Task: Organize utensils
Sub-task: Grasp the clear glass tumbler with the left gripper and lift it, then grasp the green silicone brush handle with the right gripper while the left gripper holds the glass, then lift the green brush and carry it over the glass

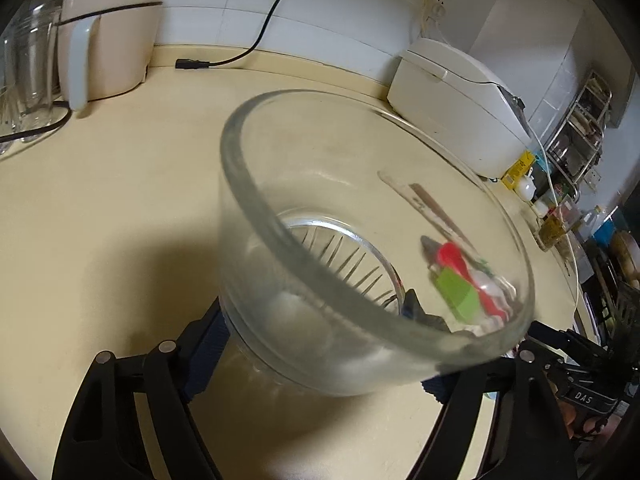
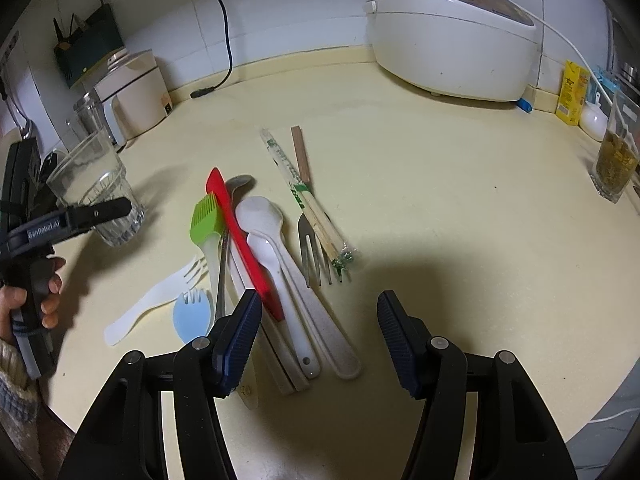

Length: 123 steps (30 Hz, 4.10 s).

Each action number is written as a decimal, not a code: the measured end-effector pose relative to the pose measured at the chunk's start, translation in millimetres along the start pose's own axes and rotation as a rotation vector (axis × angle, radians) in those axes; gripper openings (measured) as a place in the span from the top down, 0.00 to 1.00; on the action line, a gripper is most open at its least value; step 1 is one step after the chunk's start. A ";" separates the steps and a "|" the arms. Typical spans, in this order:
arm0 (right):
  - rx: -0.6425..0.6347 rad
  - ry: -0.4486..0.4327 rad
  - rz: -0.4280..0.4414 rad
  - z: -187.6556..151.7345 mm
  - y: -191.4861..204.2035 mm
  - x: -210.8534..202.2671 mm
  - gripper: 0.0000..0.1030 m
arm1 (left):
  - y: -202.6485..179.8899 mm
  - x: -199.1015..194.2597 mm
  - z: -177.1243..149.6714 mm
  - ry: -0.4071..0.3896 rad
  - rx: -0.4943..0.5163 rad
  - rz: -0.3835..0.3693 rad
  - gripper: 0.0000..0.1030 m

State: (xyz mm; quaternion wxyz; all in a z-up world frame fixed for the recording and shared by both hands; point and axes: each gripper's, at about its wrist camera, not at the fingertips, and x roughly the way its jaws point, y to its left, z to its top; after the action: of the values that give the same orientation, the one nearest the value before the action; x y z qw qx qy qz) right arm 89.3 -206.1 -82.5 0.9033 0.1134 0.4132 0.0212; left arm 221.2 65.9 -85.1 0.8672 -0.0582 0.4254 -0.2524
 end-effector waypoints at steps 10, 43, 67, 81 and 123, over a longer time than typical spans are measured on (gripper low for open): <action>-0.009 0.000 -0.019 -0.6 2.7 0.8 0.40 | -8.2 -4.2 -6.8 0.018 0.046 -0.063 0.20; 0.025 -0.176 0.384 163.8 12.7 13.9 0.43 | -36.6 -19.3 -41.6 0.046 0.058 -0.094 0.19; -0.346 0.070 0.305 89.4 72.2 50.3 0.73 | -37.7 -25.3 -44.4 0.037 0.031 -0.081 0.19; -0.451 0.118 0.206 72.6 84.7 62.6 0.72 | -38.7 -25.9 -46.0 0.035 0.028 -0.080 0.19; 0.053 -0.228 0.403 125.0 -10.2 1.4 0.69 | -37.7 -32.3 -55.8 -0.007 0.018 -0.101 0.19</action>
State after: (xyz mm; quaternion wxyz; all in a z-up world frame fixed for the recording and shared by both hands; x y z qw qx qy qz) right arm 183.6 -239.3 -6.6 0.9183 0.2191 0.2780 0.1774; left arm 147.2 55.3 -85.6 0.8553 -0.0729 0.4165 -0.2995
